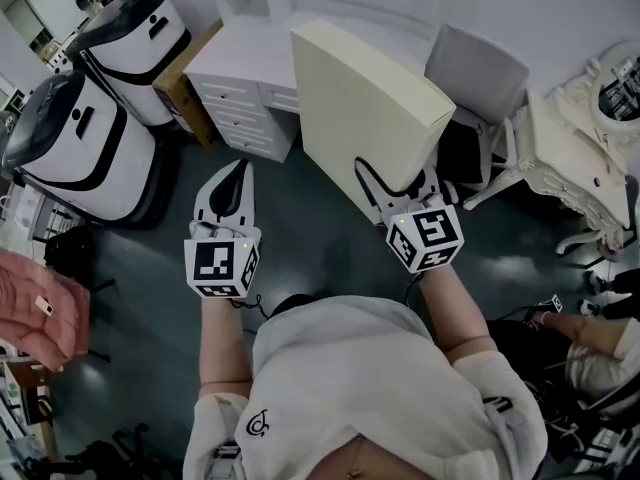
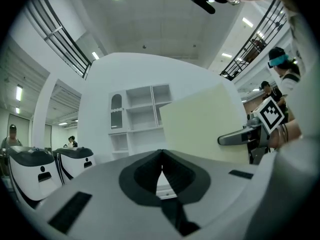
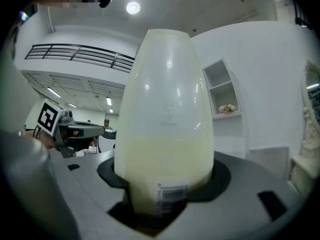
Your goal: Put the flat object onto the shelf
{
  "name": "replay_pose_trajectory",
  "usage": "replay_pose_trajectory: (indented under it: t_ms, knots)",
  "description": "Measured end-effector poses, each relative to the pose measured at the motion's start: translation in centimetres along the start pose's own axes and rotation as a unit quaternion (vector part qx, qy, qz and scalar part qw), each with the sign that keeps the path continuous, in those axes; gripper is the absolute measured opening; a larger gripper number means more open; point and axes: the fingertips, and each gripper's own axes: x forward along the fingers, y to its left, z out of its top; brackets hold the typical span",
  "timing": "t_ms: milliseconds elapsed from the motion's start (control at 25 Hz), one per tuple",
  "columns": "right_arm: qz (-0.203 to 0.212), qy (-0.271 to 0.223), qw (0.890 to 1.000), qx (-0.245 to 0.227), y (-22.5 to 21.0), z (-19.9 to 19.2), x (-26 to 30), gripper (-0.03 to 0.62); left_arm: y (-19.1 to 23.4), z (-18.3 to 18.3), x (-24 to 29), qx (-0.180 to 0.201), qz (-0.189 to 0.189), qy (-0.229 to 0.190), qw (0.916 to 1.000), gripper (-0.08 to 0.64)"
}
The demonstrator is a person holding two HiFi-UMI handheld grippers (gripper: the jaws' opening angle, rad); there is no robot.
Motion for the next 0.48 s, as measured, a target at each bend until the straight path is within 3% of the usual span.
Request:
replay_pose_trajectory:
  t_ms: [480]
  knots:
    - [-0.011,0.011,1.0,0.011,-1.2,-1.1,5.4,0.287,3.3,-1.9,4.4,0.01,-0.019,0.022,0.9995,0.014]
